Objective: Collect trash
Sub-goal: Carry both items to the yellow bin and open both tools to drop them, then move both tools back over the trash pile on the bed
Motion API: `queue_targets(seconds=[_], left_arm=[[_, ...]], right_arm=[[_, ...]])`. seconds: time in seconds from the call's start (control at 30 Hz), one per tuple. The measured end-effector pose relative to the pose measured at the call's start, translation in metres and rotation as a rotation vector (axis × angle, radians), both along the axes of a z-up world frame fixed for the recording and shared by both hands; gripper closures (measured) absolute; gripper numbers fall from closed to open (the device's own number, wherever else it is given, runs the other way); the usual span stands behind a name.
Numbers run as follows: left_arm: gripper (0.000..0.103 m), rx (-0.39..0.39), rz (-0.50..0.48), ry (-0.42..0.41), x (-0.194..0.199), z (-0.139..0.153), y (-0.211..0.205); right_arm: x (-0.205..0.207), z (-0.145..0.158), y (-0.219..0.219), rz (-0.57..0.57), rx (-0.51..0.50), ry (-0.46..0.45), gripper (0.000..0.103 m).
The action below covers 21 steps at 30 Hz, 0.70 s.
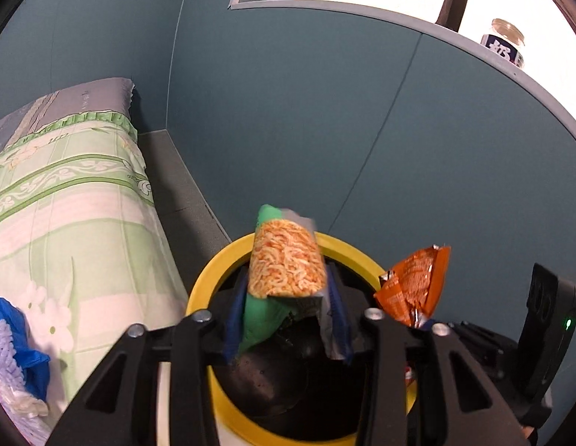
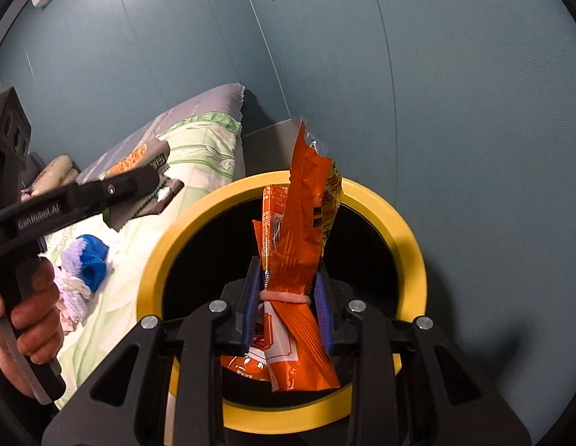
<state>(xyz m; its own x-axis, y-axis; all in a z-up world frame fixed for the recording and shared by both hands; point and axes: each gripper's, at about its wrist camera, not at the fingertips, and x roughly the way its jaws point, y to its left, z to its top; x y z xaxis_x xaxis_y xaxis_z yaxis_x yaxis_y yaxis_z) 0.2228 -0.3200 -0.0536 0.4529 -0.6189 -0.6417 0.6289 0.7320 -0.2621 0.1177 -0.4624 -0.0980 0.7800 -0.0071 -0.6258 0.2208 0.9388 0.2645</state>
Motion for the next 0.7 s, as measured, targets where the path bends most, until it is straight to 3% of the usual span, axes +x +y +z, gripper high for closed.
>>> queue_targets(seconds=[0.1,0.37,0.7], left_arm=[[0.042,-0.012,0.020,-0.012,0.001,0.002,0.005],[0.025,-0.051,0.068,-0.020,0.008,0.007,0.031],[0.009,-0.090,0.232,-0.110,-0.017,0.035,0.113]], right_arm=[[-0.003,-0.001,-0.008,-0.016,0.002,-0.013,0.059],[-0.016,0.008,-0.010,-0.072,0.013,-0.054,0.058],[-0.036,0.037,0.023,-0.034,-0.071,-0.163,0.050]])
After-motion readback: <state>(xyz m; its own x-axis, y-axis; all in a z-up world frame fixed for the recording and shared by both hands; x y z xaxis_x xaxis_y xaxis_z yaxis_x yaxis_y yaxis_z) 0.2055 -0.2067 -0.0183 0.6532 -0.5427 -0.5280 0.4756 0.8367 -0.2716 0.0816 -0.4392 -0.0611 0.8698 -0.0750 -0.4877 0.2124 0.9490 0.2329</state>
